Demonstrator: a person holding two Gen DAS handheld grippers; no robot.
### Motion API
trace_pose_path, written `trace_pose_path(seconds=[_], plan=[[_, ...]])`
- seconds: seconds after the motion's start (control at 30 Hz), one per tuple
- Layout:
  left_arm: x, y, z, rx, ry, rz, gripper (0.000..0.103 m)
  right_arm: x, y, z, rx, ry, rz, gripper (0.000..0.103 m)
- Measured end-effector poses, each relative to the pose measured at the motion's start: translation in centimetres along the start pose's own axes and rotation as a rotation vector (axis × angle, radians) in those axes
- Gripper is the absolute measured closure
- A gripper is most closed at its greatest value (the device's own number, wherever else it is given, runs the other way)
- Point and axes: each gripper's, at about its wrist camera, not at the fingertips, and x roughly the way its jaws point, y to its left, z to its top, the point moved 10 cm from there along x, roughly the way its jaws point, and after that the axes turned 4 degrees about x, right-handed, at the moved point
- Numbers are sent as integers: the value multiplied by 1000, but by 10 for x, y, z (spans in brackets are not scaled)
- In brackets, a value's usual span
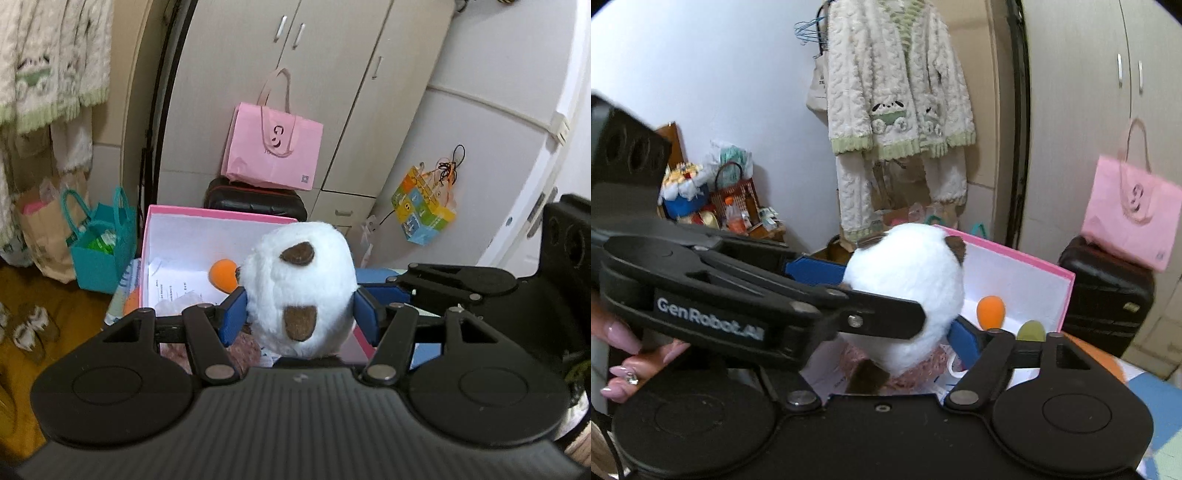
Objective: Organize soft objects
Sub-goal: 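Lift the panda plush with the left gripper and carry it over the box, then lower the panda into the box and open the left gripper, then withdraw the left tool from the box toward the purple plush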
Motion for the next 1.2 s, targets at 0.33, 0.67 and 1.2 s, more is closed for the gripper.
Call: trace_pose_path(seconds=[0.33,0.67,1.2], plan=[[43,41,-11,-131,88,-47,44,47,-25,-6,-56,104,12,42],[65,55,-13,-28,152,78,48,81,-33,-5,-138,161,9,41],[33,50,-19,71,63,274,47,41,-36,-14,-117,41,-41,42]])
